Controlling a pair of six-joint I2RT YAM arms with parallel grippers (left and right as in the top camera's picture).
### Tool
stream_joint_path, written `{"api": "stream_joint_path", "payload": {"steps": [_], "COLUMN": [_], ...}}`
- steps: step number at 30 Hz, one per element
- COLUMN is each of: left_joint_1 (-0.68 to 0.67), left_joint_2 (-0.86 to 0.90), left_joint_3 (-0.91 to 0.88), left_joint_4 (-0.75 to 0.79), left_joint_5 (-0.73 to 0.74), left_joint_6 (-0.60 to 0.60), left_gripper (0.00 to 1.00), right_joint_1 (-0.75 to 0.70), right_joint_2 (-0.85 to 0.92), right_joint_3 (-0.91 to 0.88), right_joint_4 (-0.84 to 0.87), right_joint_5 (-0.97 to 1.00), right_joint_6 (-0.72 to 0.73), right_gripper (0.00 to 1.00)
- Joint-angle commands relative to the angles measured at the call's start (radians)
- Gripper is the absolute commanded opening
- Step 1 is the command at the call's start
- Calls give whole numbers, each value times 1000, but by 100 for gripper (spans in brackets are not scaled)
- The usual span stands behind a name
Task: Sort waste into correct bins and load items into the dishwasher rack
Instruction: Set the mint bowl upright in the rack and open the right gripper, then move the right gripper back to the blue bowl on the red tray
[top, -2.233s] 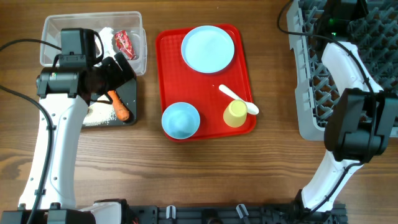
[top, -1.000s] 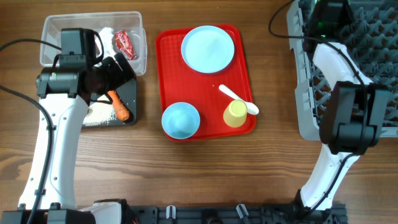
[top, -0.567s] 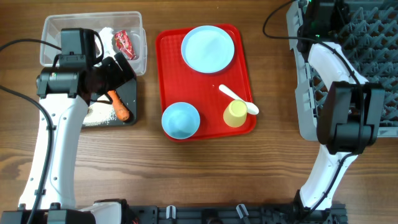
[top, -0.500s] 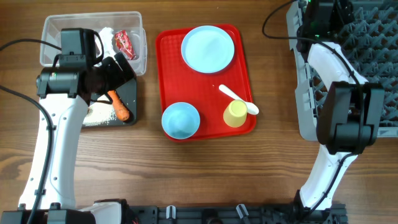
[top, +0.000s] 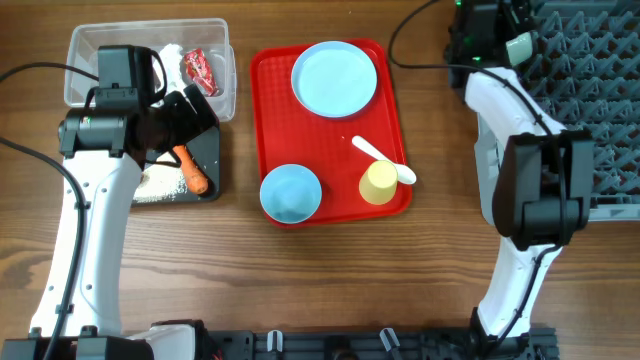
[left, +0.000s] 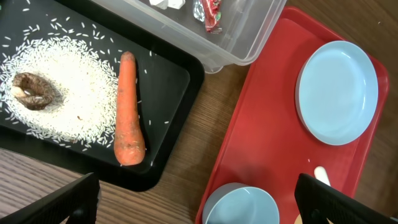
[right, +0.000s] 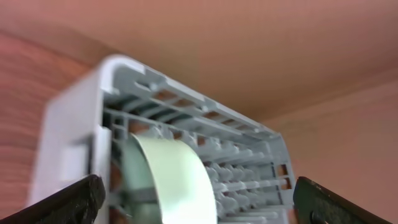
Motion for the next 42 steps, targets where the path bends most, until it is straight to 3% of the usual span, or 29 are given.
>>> {"api": "stream_joint_path", "payload": {"steps": [1,11,17,20,24,28,34,38,42], "left_joint_1": [-5,-5,-5,-5,-5,-5,-5,-5,-5], "left_joint_2": [5,5,5,5,5,5,5,5,5], "left_joint_3": [12,12,12,12,12,12,12,12,12], "left_joint_4": [2,2,2,2,2,2,2,2,2], "left_joint_5": [-18,-17,-17,-18,-17,-17,-18,-18,-18], "left_joint_6": [-9,-9,-9,-9,-9,-9,-9,-9,-9], "left_gripper": [100,100,100,100,100,100,100,100,100], "right_joint_1": [-4,-3,3,16,30,53,179,299,430], "right_joint_2": [12,-80,-229,-320,-401,-393,-372,-372,-369], "right_joint_3": [1,1,1,1,1,-3,-92,-163,-196], "right_joint_4": [33,27,-149,-331,-523,-668,-849,-852,-860], "right_joint_5": [-13,-181,-409,-620,-1094,-1405,-1381,-1283,-1043], "right_joint_6": [142,352,532,661,850,910,921,1033,1208], "right_gripper": [100,100,100,100,100,100,99,97,95]}}
